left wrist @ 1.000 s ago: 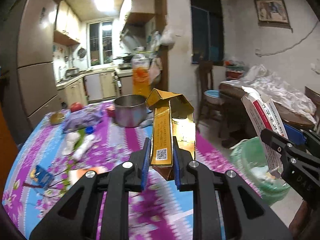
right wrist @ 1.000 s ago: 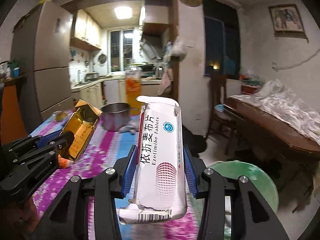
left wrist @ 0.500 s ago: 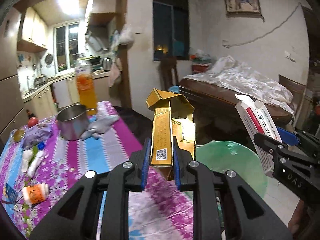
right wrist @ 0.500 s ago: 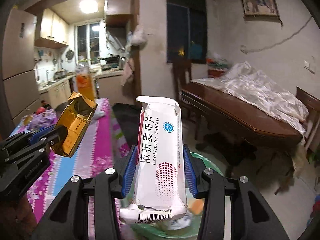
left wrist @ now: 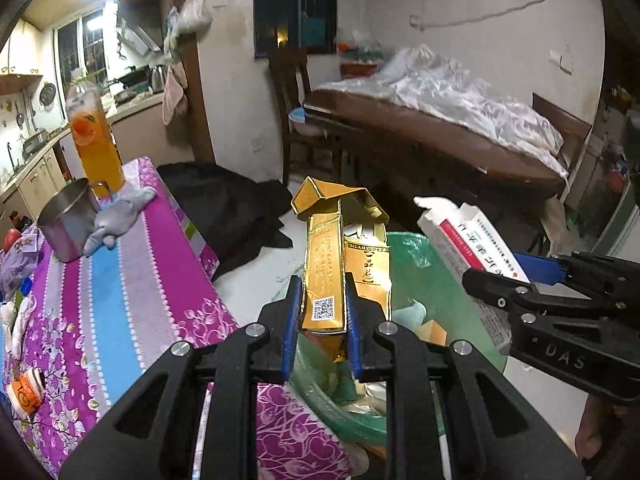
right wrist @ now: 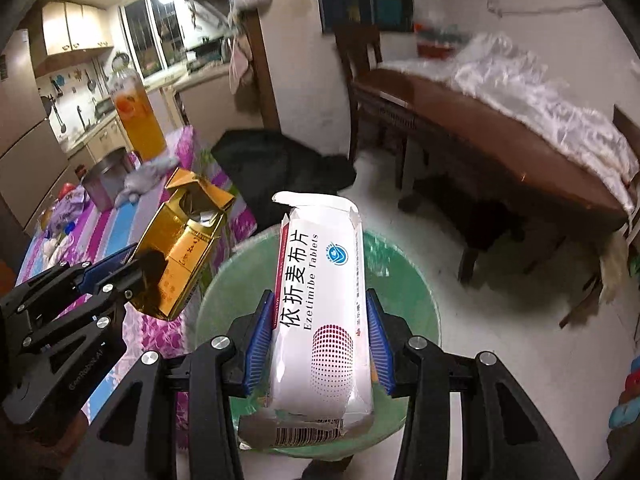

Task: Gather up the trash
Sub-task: 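Lift and carry the gold carton and white box over the green bin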

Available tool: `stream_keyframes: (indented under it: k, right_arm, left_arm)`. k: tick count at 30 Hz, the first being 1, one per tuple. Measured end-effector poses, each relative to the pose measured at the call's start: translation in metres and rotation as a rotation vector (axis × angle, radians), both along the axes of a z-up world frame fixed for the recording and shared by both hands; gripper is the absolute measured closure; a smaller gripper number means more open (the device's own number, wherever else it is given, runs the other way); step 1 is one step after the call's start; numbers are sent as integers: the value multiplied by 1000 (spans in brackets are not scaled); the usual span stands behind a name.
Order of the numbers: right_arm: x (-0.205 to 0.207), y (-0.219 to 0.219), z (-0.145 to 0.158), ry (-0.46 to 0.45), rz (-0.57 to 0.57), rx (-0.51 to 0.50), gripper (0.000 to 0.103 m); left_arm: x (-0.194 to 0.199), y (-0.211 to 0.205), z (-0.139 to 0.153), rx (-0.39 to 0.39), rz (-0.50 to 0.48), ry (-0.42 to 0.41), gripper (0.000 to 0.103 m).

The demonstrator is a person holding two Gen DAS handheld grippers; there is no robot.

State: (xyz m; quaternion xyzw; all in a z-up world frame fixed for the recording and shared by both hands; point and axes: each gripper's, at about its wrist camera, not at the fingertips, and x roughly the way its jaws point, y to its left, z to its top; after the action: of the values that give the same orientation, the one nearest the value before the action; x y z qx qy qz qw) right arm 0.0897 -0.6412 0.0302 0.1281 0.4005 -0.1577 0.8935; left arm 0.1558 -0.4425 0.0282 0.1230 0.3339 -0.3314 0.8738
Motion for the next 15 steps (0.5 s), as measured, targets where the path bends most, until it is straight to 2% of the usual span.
stream_keyframes:
  k: [4, 9, 15]
  right_arm:
    - [6, -6, -14, 58, 8, 24, 58]
    - [2, -10, -20, 88, -8, 39, 57]
    - [0, -16, -24, 104, -18, 35, 57]
  left_arm:
    - [8, -2, -9, 28, 8, 29, 84]
    - [20, 3, -14, 39, 42, 51, 84]
    - [18, -3, -12, 42, 34, 55, 84]
